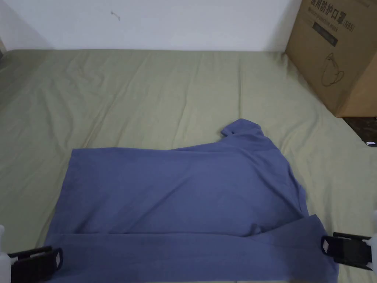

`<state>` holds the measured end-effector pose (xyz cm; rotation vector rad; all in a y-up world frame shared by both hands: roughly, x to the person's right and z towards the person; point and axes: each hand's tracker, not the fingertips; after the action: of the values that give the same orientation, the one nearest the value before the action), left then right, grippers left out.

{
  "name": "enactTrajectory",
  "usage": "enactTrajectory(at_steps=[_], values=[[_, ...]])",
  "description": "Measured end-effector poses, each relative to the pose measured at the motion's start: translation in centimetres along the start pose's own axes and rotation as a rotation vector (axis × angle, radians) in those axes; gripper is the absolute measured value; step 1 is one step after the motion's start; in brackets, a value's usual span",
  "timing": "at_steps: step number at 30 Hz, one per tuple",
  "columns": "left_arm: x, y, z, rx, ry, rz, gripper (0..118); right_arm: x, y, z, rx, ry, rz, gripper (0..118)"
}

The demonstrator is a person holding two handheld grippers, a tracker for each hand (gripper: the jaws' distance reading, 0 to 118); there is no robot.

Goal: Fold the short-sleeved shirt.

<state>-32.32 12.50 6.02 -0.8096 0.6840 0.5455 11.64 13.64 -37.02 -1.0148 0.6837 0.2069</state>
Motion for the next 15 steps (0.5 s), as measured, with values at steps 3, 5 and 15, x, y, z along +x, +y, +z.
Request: enactTrajectory(at_steps=[3,5,15], values=[[1.2,1.4,-0.6,0.014,-0.023,-0.001,25,-1.2,1.6,-0.9,0.024,0.029,0.026,50],[2.0,1.5,-2.1,0.007,0.003,-0.024,2,-1.9,2.0,-2.7,0.019,0.029,0.025,0],[4.0,5.8,-6.7,-0.044,-0.033,-0.046,1,-2.4,11.3,-9.0,0.043,0.084,-0.01,18]])
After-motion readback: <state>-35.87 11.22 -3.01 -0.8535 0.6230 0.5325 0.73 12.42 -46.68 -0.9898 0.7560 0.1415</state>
